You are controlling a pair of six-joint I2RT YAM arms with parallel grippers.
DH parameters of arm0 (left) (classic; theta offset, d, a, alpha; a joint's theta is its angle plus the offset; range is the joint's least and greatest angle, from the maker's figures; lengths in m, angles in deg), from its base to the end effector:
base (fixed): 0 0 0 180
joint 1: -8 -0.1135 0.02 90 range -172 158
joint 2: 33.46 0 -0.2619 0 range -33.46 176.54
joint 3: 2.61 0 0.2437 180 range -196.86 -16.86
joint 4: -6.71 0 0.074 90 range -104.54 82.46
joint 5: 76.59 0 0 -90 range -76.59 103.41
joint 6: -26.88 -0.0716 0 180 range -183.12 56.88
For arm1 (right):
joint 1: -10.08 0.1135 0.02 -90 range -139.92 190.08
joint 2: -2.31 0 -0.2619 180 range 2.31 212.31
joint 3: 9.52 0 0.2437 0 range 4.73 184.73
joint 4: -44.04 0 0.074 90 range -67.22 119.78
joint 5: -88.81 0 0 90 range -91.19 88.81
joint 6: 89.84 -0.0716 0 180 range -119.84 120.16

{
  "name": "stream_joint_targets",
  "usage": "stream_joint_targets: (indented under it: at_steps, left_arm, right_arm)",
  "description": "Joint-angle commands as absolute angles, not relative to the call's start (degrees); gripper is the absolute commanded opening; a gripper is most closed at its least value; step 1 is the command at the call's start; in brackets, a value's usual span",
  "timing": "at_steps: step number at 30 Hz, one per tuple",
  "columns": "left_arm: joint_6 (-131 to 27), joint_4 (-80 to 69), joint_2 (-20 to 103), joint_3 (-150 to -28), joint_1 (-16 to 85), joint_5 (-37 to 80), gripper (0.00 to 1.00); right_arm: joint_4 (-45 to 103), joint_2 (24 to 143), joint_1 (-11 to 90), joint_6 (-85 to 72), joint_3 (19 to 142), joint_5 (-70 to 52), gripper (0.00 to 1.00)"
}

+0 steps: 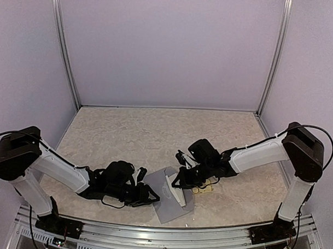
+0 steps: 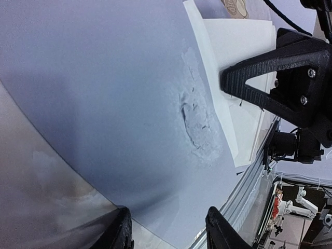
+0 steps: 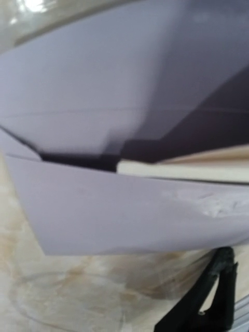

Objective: Place the letter into the envelope and seal it

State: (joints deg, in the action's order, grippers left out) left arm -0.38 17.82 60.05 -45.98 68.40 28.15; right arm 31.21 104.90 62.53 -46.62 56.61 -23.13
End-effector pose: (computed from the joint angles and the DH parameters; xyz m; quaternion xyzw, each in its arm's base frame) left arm 0.1341 -0.2729 0.0976 0.0369 0.8962 -0.4304 0.1013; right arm 0.2010 0.3054 0.1178 -0.1116 0.9160 0.3757 0.0854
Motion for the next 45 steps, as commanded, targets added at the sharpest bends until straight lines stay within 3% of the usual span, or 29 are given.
stream_joint_targets:
  at_steps: [1,8,12,18,33,45]
  left_arm:
    - [-1.6,15.8,60.3,-47.1,68.0,26.7,0.45]
    - [-3.8,8.5,53.6,-47.1,67.3,21.2,0.5]
    - [-4.5,6.7,49.9,-46.4,65.8,20.0,0.51]
    - [-4.4,8.3,49.2,-45.5,63.8,20.6,0.52]
    - [-4.8,11.3,55.4,-46.2,63.0,21.9,0.56]
    - [-6.6,12.8,61.3,-47.0,61.6,22.8,0.51]
  right_arm:
    - [29.6,106.0,63.2,-44.6,58.8,-23.0,0.01]
    - [19.5,100.4,63.2,-40.4,61.2,-16.0,0.49]
    - [15.0,98.5,63.2,-39.3,62.2,-12.5,0.63]
    - [15.5,99.4,63.6,-39.7,62.0,-12.1,0.69]
    - [18.4,106.0,64.7,-40.4,63.6,-13.7,0.69]
    - [18.6,108.8,65.9,-40.3,66.3,-14.5,0.69]
